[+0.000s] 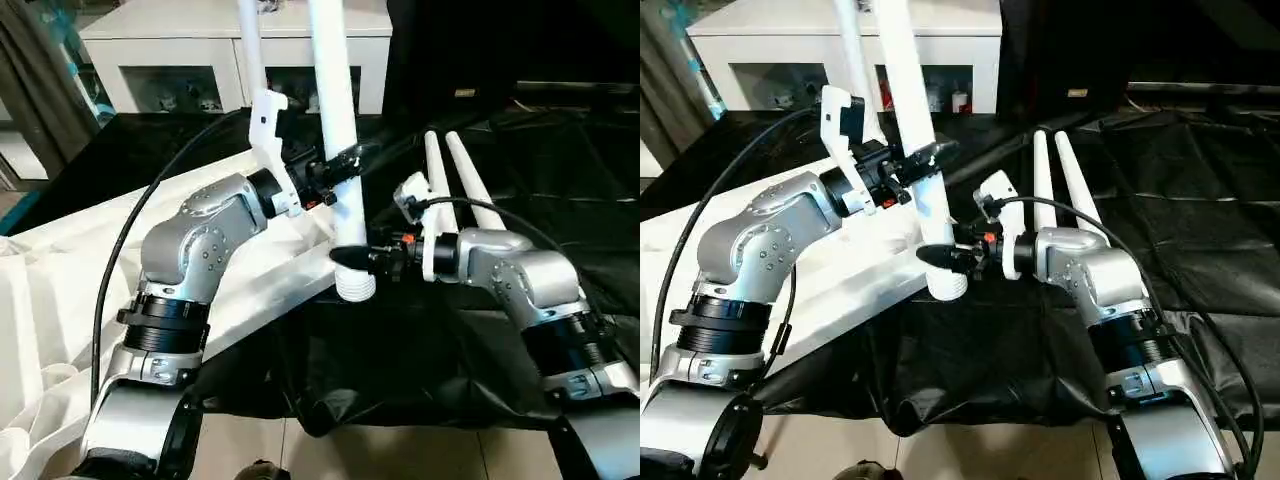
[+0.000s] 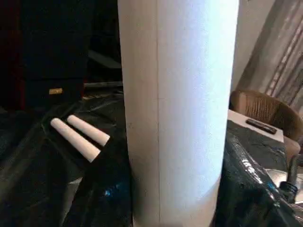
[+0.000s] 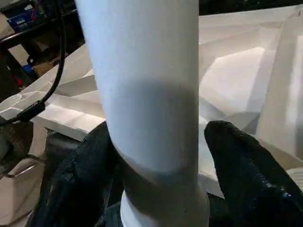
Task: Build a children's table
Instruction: Insert table leg to table base
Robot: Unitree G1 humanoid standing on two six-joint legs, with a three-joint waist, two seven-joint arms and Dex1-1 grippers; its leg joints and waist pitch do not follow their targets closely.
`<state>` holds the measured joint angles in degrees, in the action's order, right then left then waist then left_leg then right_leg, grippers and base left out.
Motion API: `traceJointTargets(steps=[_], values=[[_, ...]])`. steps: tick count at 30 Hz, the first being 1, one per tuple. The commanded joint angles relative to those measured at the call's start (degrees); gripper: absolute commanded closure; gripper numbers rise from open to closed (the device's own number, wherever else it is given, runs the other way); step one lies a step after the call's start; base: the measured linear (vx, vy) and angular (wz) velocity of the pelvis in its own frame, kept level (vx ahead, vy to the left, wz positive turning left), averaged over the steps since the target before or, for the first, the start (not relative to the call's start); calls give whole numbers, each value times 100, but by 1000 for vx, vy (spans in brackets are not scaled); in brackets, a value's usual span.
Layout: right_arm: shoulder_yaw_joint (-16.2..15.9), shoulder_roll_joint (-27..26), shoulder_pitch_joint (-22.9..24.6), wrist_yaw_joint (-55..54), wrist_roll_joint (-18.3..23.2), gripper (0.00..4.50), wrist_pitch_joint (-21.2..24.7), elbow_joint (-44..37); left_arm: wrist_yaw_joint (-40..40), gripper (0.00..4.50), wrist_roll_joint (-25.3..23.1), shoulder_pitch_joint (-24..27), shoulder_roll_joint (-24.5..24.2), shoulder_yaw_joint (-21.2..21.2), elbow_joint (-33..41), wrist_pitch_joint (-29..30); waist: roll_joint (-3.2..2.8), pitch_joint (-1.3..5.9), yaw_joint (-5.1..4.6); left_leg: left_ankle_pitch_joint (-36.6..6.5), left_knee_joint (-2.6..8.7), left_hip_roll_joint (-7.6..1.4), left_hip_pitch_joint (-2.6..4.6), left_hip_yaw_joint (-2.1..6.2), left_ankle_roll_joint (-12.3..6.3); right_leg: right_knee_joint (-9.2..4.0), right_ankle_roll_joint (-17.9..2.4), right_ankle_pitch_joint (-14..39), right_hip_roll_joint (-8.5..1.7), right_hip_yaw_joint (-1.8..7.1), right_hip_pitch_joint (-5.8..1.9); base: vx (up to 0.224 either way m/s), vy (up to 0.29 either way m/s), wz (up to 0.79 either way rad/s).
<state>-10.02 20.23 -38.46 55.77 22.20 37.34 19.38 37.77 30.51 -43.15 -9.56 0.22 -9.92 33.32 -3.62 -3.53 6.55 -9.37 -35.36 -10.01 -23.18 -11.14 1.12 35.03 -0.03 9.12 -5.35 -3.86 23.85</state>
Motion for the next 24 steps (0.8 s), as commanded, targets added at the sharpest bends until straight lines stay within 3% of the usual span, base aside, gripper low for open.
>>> traceJointTargets(steps=[1,11,12,16,18,24], values=[[-93,-28,-110,61,-92,141,-30,90,173,269,-50,-118,-57,-94,87,-28,115,468,14,-1319,430,-261,140,157,-25,-414,-1051,1695,-312,212,-285,0,0,0],[-152,-55,-167,186,-195,141,-244,210,227,269,-89,-105,-45,-180,141,-6,120,467,15,-1354,431,-267,143,159,-8,-407,-1087,1661,-321,215,-289,0,0,0],[-150,-55,-163,196,-196,168,-241,216,224,269,-87,-107,-46,-184,139,-9,115,465,16,-1351,431,-269,148,157,-13,-408,-1098,1664,-318,216,-282,0,0,0],[-168,-29,-156,310,-225,180,-277,243,278,269,-98,-108,-56,-195,149,9,114,464,14,-1371,432,-269,147,159,-22,-409,-1095,1691,-318,214,-287,0,0,0],[-176,-22,-156,341,-235,212,-302,256,305,269,-103,-104,-66,-211,155,20,113,463,16,-1386,434,-272,147,161,-16,-411,-1092,1716,-321,217,-285,0,0,0],[-190,-8,-159,473,-253,248,-354,311,365,270,-127,-92,-66,-271,174,36,127,465,18,-1346,427,-270,141,157,-43,-406,-1115,1671,-325,219,-290,0,0,0]])
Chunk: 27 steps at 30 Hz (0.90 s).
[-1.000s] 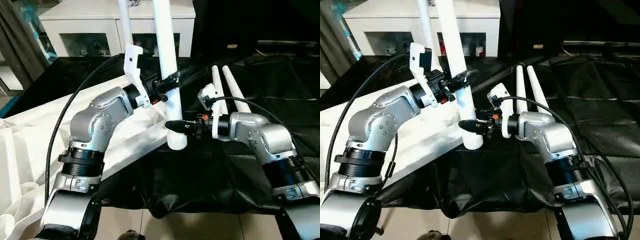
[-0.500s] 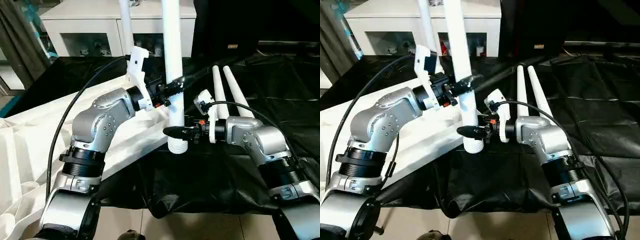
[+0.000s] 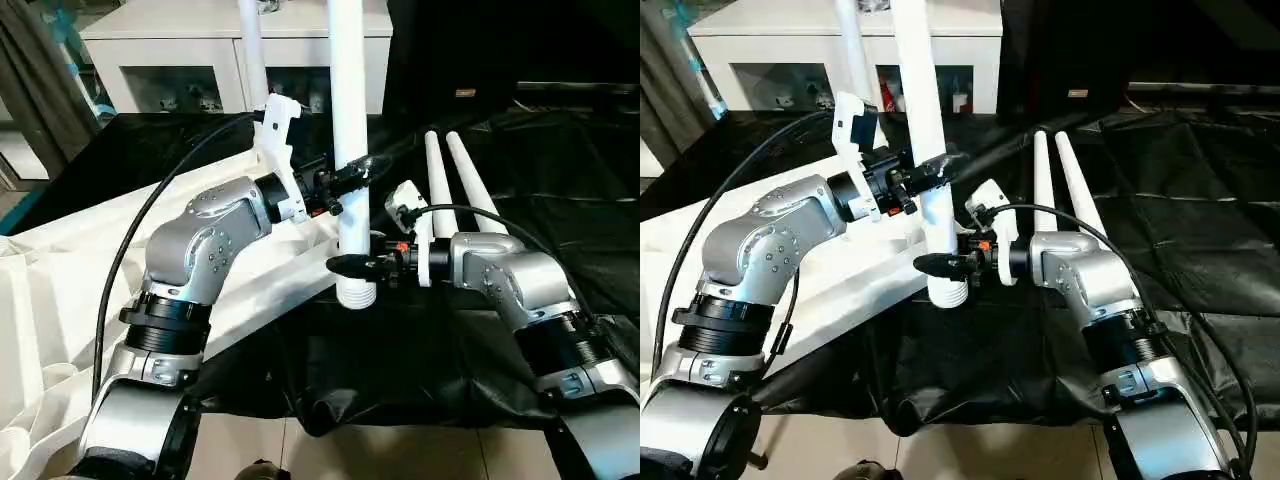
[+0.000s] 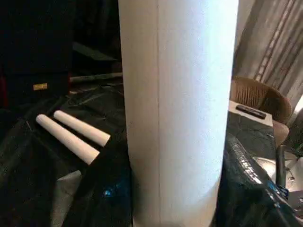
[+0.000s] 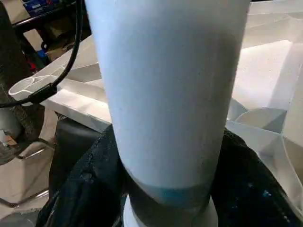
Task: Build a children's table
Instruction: Insert table leg to table base
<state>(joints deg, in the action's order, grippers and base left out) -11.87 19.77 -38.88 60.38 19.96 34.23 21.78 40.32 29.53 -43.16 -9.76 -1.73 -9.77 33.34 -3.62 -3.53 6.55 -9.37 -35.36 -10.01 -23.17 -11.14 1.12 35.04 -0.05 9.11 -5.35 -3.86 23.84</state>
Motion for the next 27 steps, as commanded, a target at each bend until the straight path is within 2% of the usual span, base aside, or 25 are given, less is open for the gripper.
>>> traceJointTargets(steps=[1,11,12,16,17,18,20,23,25,26,27], values=[[-3,38,-116,17,-34,248,-46,72,119,270,-30,-89,-49,-86,164,40,126,464,20,-1339,430,-274,141,158,-45,-405,-1115,1672,-325,220,-287,0,0,0],[146,-51,-70,2,-26,254,-139,127,2,270,-78,-36,-71,-55,185,45,116,466,17,-1350,430,-275,144,161,-50,-404,-1138,1645,-321,215,-285,0,0,0],[169,-61,-56,-16,-25,254,-154,134,-43,214,5,-35,-47,22,157,124,112,465,18,-1359,431,-276,143,162,-45,-402,-1137,1650,-320,213,-286,0,0,0],[218,-89,-11,-58,-14,255,-191,143,-74,182,82,11,-77,115,192,195,117,463,17,-1346,429,-270,142,159,-54,-408,-1127,1715,-325,211,-284,0,0,0],[251,-115,12,-92,0,255,-211,139,-246,182,-104,50,-95,127,175,-8,116,464,19,-1357,430,-273,143,163,-50,-412,-1107,1738,-325,214,-281,0,0,0],[267,-128,20,-109,8,256,-219,138,-339,163,-196,62,-93,141,144,-119,112,464,17,-1382,434,-276,140,169,-40,-419,-1070,1752,-323,216,-281,0,0,0],[318,-155,36,-162,22,257,-256,130,-469,159,-278,84,-111,190,112,-196,113,466,23,-1377,436,-274,141,172,-32,-420,-1032,1771,-326,216,-285,0,0,0],[478,-204,80,-318,84,258,-321,63,-401,158,-123,285,-140,306,309,-169,104,469,16,-1375,442,-282,143,170,-7,-408,-1080,1699,-325,213,-278,0,0,0],[644,-246,143,-434,169,259,-409,-67,-471,158,-163,546,-141,364,441,-241,54,465,1,-1489,452,-282,144,174,24,-416,-1092,1660,-316,209,-273,0,0,0],[725,-257,202,-522,200,259,-433,-165,-524,158,-190,699,-149,403,509,-268,7,466,7,-1532,451,-279,153,175,43,-414,-1092,1681,-312,209,-265,0,0,0],[756,-258,223,-573,209,259,-432,-198,-550,158,-207,754,-157,417,533,-283,36,461,-4,-1604,460,-279,159,171,64,-429,-1064,1707,-305,207,-263,0,0,0]])
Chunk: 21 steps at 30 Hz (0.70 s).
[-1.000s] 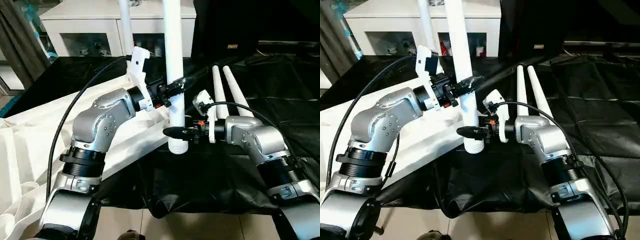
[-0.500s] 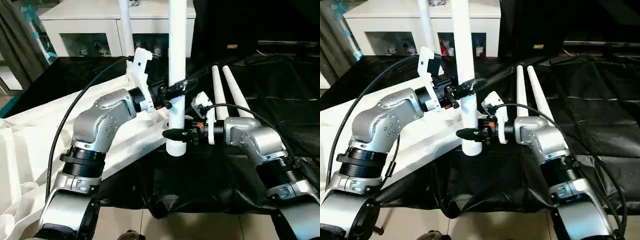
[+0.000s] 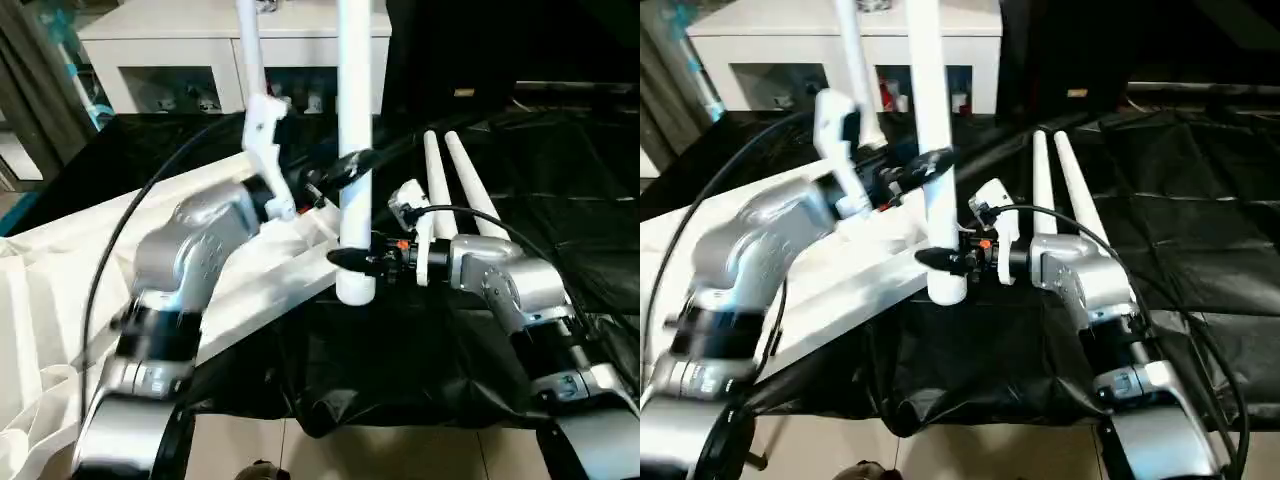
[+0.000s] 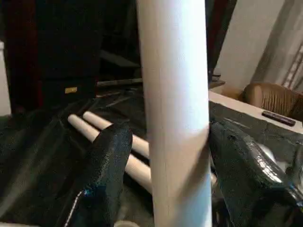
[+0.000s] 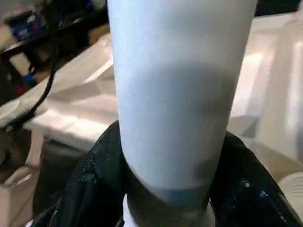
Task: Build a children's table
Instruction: Insert table leg to table base
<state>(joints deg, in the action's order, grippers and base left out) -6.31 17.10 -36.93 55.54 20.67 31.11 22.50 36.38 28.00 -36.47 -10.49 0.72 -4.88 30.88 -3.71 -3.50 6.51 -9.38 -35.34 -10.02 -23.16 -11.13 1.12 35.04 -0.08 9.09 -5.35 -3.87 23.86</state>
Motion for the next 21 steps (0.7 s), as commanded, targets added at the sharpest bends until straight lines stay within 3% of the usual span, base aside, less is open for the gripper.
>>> traceJointTargets(steps=[1,3,4,6,7,10,11,13,14,15,16,18,19,20,21], values=[[267,15,87,-219,129,259,-137,-373,-236,158,-76,207,-103,226,139,-54,15,460,1,-1643,460,-275,161,177,82,-419,-1054,1720,-301,207,-267,0,0,0],[313,20,128,-309,121,259,-151,-444,-294,158,-90,290,-117,265,205,-65,33,463,-14,-1688,470,-271,165,181,108,-425,-990,1727,-289,205,-266,0,0,0],[499,18,280,-888,-106,259,-299,-628,-662,158,-239,555,-140,453,347,-199,50,452,-21,-1740,483,-280,169,184,136,-440,-969,1812,-295,205,-263,0,0,0],[581,29,393,-1230,-293,259,-411,-740,-912,158,-343,707,-137,563,421,-231,47,448,-11,-1699,494,-301,166,193,196,-434,-909,1796,-300,218,-250,0,0,0],[596,63,662,-1704,-667,259,-693,-999,-1392,158,-630,1002,-147,729,510,-280,56,450,-33,-1700,483,-268,167,175,223,-445,-837,1816,-280,213,-242,0,0,0],[1051,-375,1216,-2325,-516,259,-869,-1849,-2146,158,-1257,1595,-41,889,823,-781,40,451,-41,-1751,502,-272,153,184,187,-487,-614,1937,-284,223,-246,0,0,0],[1077,-452,1356,-2518,-640,259,-1007,-2066,-2317,158,-1408,1754,10,918,984,-888,-4,466,-48,-1711,497,-260,151,192,139,-480,-567,1932,-278,213,-239,0,0,0],[1075,-537,1565,-2793,-855,259,-1219,-2375,-2550,158,-1598,1992,82,947,1238,-1017,9,436,-67,-1889,530,-274,149,200,173,-533,-490,2159,-265,201,-211,0,0,0],[1035,-671,1898,-3465,-1328,259,-1223,-2914,-2923,158,-2114,2489,114,828,1728,-1243,-11,422,-83,-2020,528,-269,171,198,201,-543,-478,2319,-257,200,-182,0,0,0],[1031,-678,1922,-3511,-1358,259,-1216,-2951,-2948,158,-2150,2522,114,818,1757,-1263,-5,386,-116,-2188,566,-295,167,217,246,-588,-361,2538,-249,202,-176,0,0,0],[980,-736,2216,-3841,-1550,259,-1100,-3308,-3123,158,-2472,2862,106,663,1993,-1490,6,375,-138,-2344,569,-277,206,215,264,-630,-216,2821,-240,201,-148,0,0,0],[920,-812,2846,-3661,-1378,259,-1426,-3776,-3298,158,-2575,3311,320,607,2162,-1908,24,372,-161,-2404,574,-271,229,208,239,-690,-56,3040,-253,215,-141,0,0,0],[911,-835,3036,-3554,-1314,259,-1596,-3896,-3358,158,-2599,3432,398,615,2182,-2080,81,368,-194,-2412,588,-266,224,196,197,-726,-18,3019,-234,212,-138,0,0,0],[911,-835,3036,-3554,-1314,259,-1596,-3896,-3358,158,-2599,3432,398,615,2182,-2080,63,372,-197,-2448,594,-255,210,215,187,-714,-20,3042,-238,202,-149,0,0,0],[913,-817,3234,-3596,-1445,259,-1750,-3997,-3368,158,-2554,3568,491,646,2180,-2217,106,366,-223,-2483,606,-263,195,217,188,-722,-4,3087,-231,202,-158,0,0,0]])
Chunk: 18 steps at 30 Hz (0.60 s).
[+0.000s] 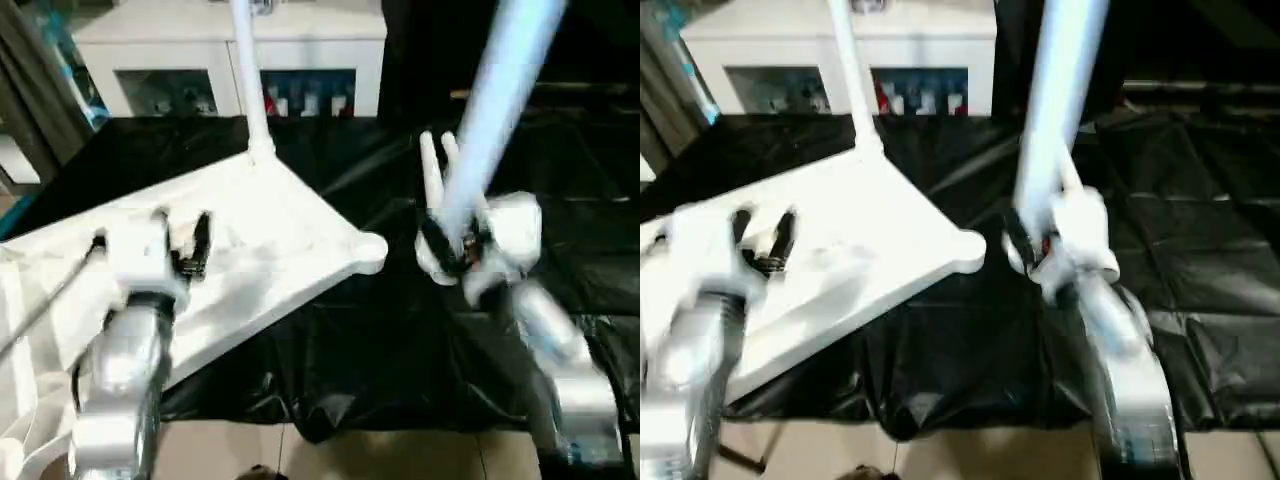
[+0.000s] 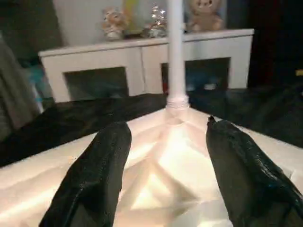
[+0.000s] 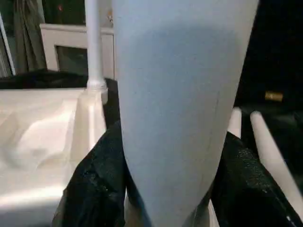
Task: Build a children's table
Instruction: Insert table leg to table base
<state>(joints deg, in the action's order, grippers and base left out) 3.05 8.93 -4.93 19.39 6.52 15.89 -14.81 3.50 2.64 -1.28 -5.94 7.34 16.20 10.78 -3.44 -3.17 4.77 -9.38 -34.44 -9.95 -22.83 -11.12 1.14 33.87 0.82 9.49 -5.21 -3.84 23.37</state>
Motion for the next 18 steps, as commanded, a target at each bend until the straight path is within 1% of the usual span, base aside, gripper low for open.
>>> traceJointTargets(steps=[1,2,3,4,5,6,7,8,9,10,11,12,13,14,15,16,17,18], values=[[29,-18,433,-42,-53,259,-292,-511,-126,158,93,359,237,43,140,-308,125,342,-56,-2403,525,-279,134,230,163,-584,-95,2993,-272,203,-132,0,0,0],[111,-95,605,-135,-11,259,-259,-601,-172,158,99,529,322,62,175,-402,170,331,-69,-2400,532,-290,130,217,146,-614,-81,2990,-270,212,-127,0,0,0],[111,-95,605,-135,-11,259,-259,-601,-172,158,99,529,322,62,175,-402,137,336,-69,-2373,530,-294,134,219,136,-604,-94,2936,-279,218,-119,0,0,0],[174,-167,722,-201,47,259,-230,-654,-206,158,89,661,370,62,208,-484,150,329,-116,-2501,541,-280,142,214,138,-626,-87,2955,-246,212,-95,0,0,0],[313,-316,957,-322,205,259,-236,-707,-78,158,208,1063,423,-37,413,-624,205,333,-141,-2565,549,-281,140,223,142,-625,-84,2983,-247,203,-110,0,0,0],[359,-366,1032,-313,318,259,-207,-718,7,158,298,1243,448,-87,527,-663,185,331,-160,-2609,571,-299,135,248,131,-625,-99,2977,-277,207,-118,0,0,0],[370,-377,1050,-311,345,259,-201,-720,28,158,319,1286,454,-98,555,-673,183,318,-193,-2797,583,-304,151,252,154,-650,-90,3037,-261,199,-92,0,0,0],[350,-362,1190,-253,446,259,-196,-758,58,158,293,1603,477,-201,725,-834,213,312,-225,-2983,576,-294,175,255,185,-674,-43,3114,-242,196,-68,0,0,0],[342,-337,1235,-208,474,259,-208,-755,78,158,287,1761,478,-264,819,-795,294,303,-243,-3027,578,-298,157,256,179,-683,-14,3156,-245,194,-79,0,0,0],[346,-307,1279,-153,518,259,-216,-734,101,158,252,1948,468,-339,931,-805,305,275,-269,-3225,572,-289,189,255,207,-719,59,3442,-248,191,-34,0,0,0],[359,-298,1289,-137,534,259,-220,-721,97,158,225,2004,467,-359,971,-856,305,275,-269,-3225,572,-289,189,255,207,-719,59,3442,-248,191,-34,0,0,0],[362,-288,1309,-138,549,259,-230,-722,96,158,189,2045,484,-367,991,-935,298,259,-280,-3297,570,-276,179,278,225,-734,119,3643,-265,179,-45,0,0,0],[365,-317,1324,-84,675,259,-195,-697,56,158,162,2079,528,-332,1025,-972,313,237,-307,-3419,560,-267,200,284,263,-780,195,3867,-252,160,-20,0,0,0],[370,-327,1326,-63,725,259,-177,-690,39,158,153,2087,548,-321,1040,-974,316,205,-323,-3620,521,-250,272,284,301,-848,247,4146,-243,122,38,0,0,0],[351,-313,1319,-39,722,259,-175,-664,33,158,179,2086,584,-305,1041,-998,319,181,-345,-3743,505,-238,308,287,315,-896,286,4302,-222,78,61,-54,5,-1],[396,-371,1259,-33,816,259,-68,-632,40,158,133,2072,565,-361,998,-1032,322,151,-408,-4012,514,-238,338,338,372,-962,349,4424,-192,-51,0,0,0,0],[425,-392,1214,-51,835,259,-38,-599,40,158,99,2052,554,-399,954,-1041,322,151,-408,-4012,514,-238,338,338,372,-962,349,4424,-192,-51,0,0,0,0],[429,-391,1196,-51,834,259,-36,-582,47,158,88,2039,543,-423,924,-1021,259,139,-454,-4293,619,-281,291,415,437,-912,311,4148,-165,-130,-128,0,0,0]])
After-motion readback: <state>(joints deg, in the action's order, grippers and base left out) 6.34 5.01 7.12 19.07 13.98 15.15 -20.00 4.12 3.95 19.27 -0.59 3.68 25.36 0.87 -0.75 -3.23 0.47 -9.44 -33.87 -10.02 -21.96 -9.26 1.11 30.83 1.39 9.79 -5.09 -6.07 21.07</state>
